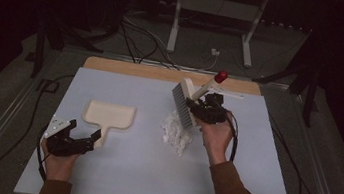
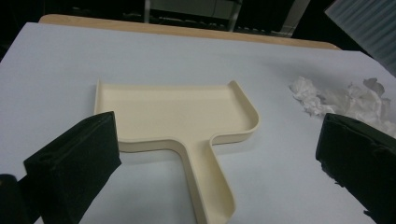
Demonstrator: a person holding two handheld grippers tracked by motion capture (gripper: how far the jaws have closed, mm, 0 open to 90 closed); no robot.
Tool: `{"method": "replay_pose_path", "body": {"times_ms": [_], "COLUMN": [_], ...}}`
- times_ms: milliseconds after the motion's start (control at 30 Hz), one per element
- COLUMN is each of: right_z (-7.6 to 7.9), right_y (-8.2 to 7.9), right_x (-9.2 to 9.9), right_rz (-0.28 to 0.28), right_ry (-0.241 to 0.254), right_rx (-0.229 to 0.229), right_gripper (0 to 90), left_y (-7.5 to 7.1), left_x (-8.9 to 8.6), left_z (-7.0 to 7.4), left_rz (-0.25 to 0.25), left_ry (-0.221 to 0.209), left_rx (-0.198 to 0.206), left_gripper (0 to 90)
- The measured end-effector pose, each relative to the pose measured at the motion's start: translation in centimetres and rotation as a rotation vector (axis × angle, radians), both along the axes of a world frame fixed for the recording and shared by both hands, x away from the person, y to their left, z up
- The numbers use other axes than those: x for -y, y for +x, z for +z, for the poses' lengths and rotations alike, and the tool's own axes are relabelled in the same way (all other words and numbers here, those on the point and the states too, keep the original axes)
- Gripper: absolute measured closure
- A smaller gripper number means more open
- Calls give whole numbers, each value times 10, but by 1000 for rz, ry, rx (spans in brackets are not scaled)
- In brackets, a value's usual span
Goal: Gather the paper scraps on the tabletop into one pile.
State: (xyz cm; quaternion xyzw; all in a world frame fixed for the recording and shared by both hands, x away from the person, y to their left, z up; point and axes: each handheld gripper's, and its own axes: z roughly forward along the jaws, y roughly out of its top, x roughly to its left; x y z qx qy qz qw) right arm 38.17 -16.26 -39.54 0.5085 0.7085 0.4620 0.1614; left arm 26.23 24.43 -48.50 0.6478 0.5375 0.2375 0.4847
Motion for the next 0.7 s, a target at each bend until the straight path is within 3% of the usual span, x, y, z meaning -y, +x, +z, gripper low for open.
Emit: {"method": "replay_pose_path", "body": {"times_ms": [167, 367, 500, 700], "right_z": [-5, -19, -29, -45], "right_y": [16, 33, 42, 53], "right_x": [14, 17, 13, 6], "right_rz": [17, 74, 100, 143], "right_ry": [-74, -225, -313, -378], "right_rx": [45, 80, 71, 60], "right_gripper": [672, 672, 672, 672], "left_y": [0, 1, 0, 0], "left_x": [0, 1, 1, 0], "left_z": [0, -1, -1, -1], "left_rz": [-1, -6, -6, -5], "left_ry": [0, 1, 0, -6], "left_rx": [-1, -5, -4, -4], "left_gripper": [4, 5, 4, 4]}}
